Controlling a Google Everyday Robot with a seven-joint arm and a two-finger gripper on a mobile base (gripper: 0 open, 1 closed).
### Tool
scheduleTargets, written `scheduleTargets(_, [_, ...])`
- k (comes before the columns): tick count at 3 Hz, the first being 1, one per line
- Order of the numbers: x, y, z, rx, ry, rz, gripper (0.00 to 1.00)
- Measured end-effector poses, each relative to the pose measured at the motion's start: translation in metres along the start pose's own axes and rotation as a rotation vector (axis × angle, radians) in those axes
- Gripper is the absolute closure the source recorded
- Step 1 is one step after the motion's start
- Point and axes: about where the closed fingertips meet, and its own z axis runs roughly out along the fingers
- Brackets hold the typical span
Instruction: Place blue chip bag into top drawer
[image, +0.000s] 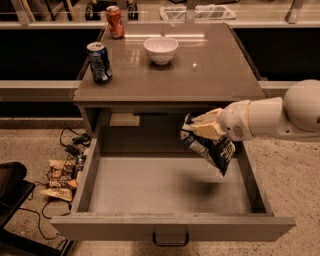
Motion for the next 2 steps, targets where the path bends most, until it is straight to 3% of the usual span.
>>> scheduleTargets(2, [-0.0018,0.0026,0.0027,-0.006,0.0,-0.005,0.58])
